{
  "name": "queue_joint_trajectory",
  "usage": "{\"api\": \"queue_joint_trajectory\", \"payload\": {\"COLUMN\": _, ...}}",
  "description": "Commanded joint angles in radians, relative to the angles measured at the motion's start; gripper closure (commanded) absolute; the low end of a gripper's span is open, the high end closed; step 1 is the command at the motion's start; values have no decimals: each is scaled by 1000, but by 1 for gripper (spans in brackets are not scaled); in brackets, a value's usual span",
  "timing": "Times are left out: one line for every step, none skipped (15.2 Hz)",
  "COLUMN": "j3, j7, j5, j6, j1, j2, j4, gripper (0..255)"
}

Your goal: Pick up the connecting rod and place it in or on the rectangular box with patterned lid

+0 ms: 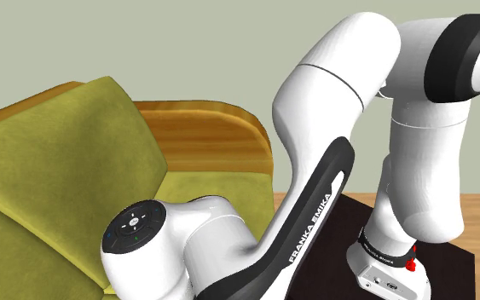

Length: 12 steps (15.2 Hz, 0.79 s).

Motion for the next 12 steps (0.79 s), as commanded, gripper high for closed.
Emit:
{"api": "queue_joint_trajectory", "payload": {"j3": 12, "j7": -18, "j5": 27, "j6": -27, "j1": -13, "j2": -27, "j4": 7, "gripper": 0}}
{"api": "queue_joint_trajectory", "payload": {"j3": 23, "j7": -36, "j5": 52, "j6": -55, "j1": -24, "j2": -53, "j4": 16, "gripper": 0}}
{"api": "queue_joint_trajectory", "payload": {"j3": 32, "j7": -52, "j5": 77, "j6": -84, "j1": -35, "j2": -79, "j4": 26, "gripper": 0}}
{"api": "queue_joint_trajectory", "payload": {"j3": 37, "j7": -65, "j5": 95, "j6": -107, "j1": -43, "j2": -98, "j4": 36, "gripper": 0}}
{"api": "queue_joint_trajectory", "payload": {"j3": 36, "j7": -65, "j5": 96, "j6": -107, "j1": -42, "j2": -99, "j4": 36, "gripper": 0}}
{"api": "queue_joint_trajectory", "payload": {"j3": 36, "j7": -65, "j5": 96, "j6": -107, "j1": -42, "j2": -99, "j4": 36, "gripper": 0}}
{"api": "queue_joint_trajectory", "payload": {"j3": 36, "j7": -65, "j5": 96, "j6": -107, "j1": -41, "j2": -99, "j4": 36, "gripper": 0}}
{"api": "queue_joint_trajectory", "payload": {"j3": 36, "j7": -65, "j5": 96, "j6": -107, "j1": -41, "j2": -99, "j4": 36, "gripper": 0}}
{"api": "queue_joint_trajectory", "payload": {"j3": 36, "j7": -65, "j5": 96, "j6": -107, "j1": -41, "j2": -99, "j4": 36, "gripper": 0}}
{"api": "queue_joint_trajectory", "payload": {"j3": 36, "j7": -65, "j5": 96, "j6": -107, "j1": -41, "j2": -99, "j4": 36, "gripper": 0}}
{"api": "queue_joint_trajectory", "payload": {"j3": 36, "j7": -65, "j5": 96, "j6": -107, "j1": -41, "j2": -99, "j4": 36, "gripper": 0}}
{"api": "queue_joint_trajectory", "payload": {"j3": 36, "j7": -65, "j5": 96, "j6": -107, "j1": -41, "j2": -99, "j4": 36, "gripper": 0}}
